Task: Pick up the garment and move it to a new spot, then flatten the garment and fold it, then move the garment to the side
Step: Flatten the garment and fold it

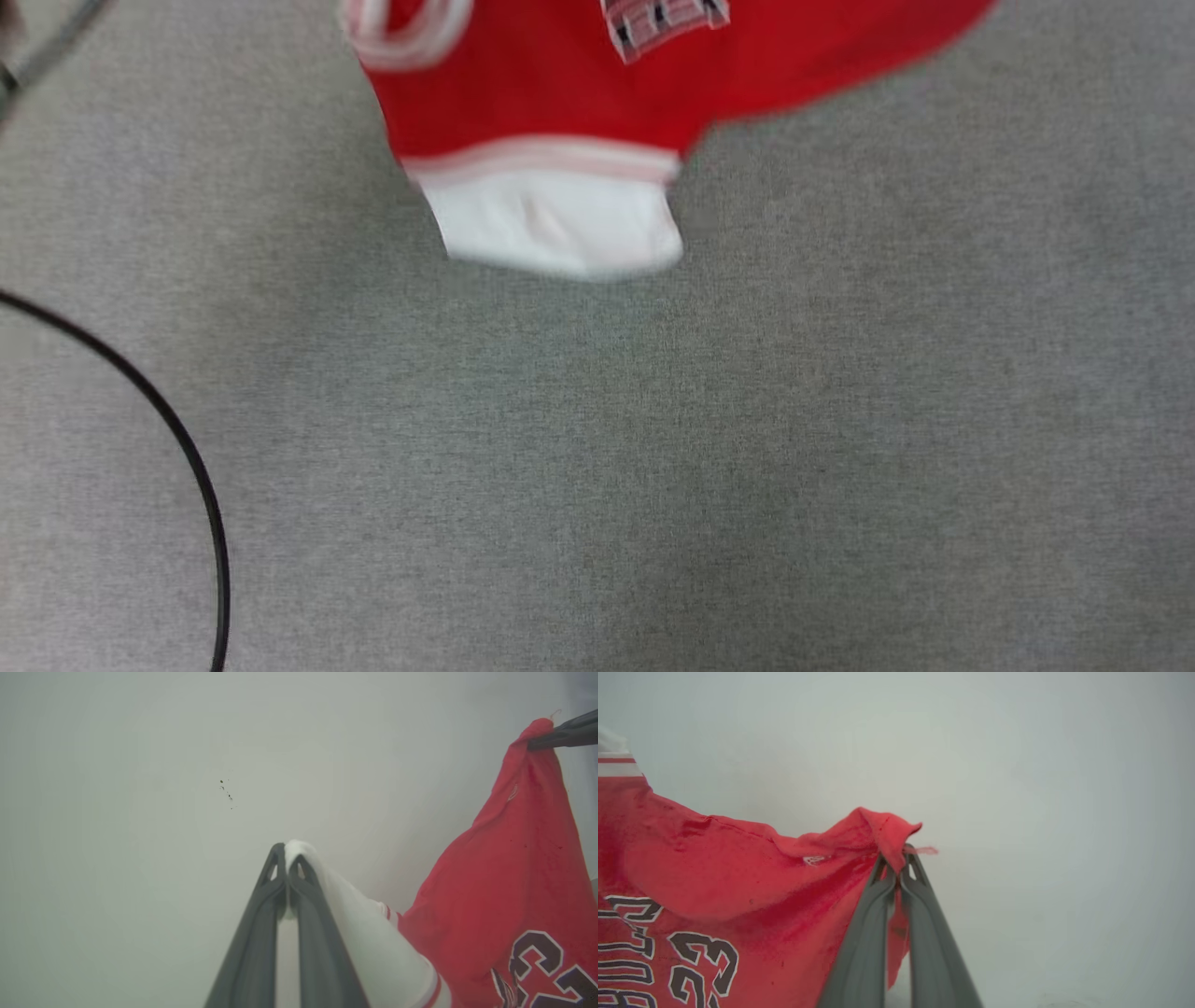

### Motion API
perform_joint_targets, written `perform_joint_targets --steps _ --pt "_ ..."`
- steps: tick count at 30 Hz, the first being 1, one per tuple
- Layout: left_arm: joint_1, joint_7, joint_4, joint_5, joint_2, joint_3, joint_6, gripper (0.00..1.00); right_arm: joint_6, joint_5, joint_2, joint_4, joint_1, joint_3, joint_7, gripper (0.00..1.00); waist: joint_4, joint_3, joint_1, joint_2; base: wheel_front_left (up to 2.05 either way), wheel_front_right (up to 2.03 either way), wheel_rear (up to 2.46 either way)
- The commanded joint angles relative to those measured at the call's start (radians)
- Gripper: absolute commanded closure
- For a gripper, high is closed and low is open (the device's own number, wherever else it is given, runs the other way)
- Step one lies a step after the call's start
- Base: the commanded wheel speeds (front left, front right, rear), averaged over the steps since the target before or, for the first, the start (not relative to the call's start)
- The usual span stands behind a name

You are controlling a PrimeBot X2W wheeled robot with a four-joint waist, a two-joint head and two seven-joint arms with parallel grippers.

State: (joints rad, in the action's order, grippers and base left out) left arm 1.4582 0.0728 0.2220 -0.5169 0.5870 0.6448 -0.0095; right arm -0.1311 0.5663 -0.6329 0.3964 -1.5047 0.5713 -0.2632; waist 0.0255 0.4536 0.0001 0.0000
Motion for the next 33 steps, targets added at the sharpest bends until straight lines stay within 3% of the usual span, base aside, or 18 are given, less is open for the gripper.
perform_joint_targets --steps 1,11,18,26,33 --pt "0.053 0.001 0.026 0.012 -0.007 -0.002 -0.009 1.0 0.001 -0.024 0.016 0.024 -0.047 -0.01 0.011 1.0 -0.004 0.025 -0.0001 0.0 0.0 0.0 0.0" --pt "0.397 0.016 0.261 0.046 -0.065 -0.018 -0.077 1.0 0.001 -0.165 0.112 0.24 -0.346 -0.029 0.08 1.0 -0.017 0.11 -0.0001 0.0 0.0 0.0 0.0" --pt "0.531 0.06 0.415 0.047 -0.089 0.007 -0.106 1.0 0.001 -0.184 0.165 0.374 -0.452 -0.011 0.127 1.0 -0.02 0.148 -0.0001 0.0 0.0 0.0 0.0" --pt "0.432 0.123 0.539 0.023 -0.107 0.079 -0.118 1.0 0.001 -0.135 0.193 0.489 -0.331 0.041 0.201 1.0 -0.009 0.131 -0.0001 0.0 0.0 0.0 0.0" --pt "0.219 0.158 0.588 -0.02 -0.108 0.171 -0.119 1.0 0.001 -0.059 0.213 0.53 -0.136 0.129 0.248 1.0 -0.006 0.078 -0.0001 0.0 0.0 0.0 0.0"
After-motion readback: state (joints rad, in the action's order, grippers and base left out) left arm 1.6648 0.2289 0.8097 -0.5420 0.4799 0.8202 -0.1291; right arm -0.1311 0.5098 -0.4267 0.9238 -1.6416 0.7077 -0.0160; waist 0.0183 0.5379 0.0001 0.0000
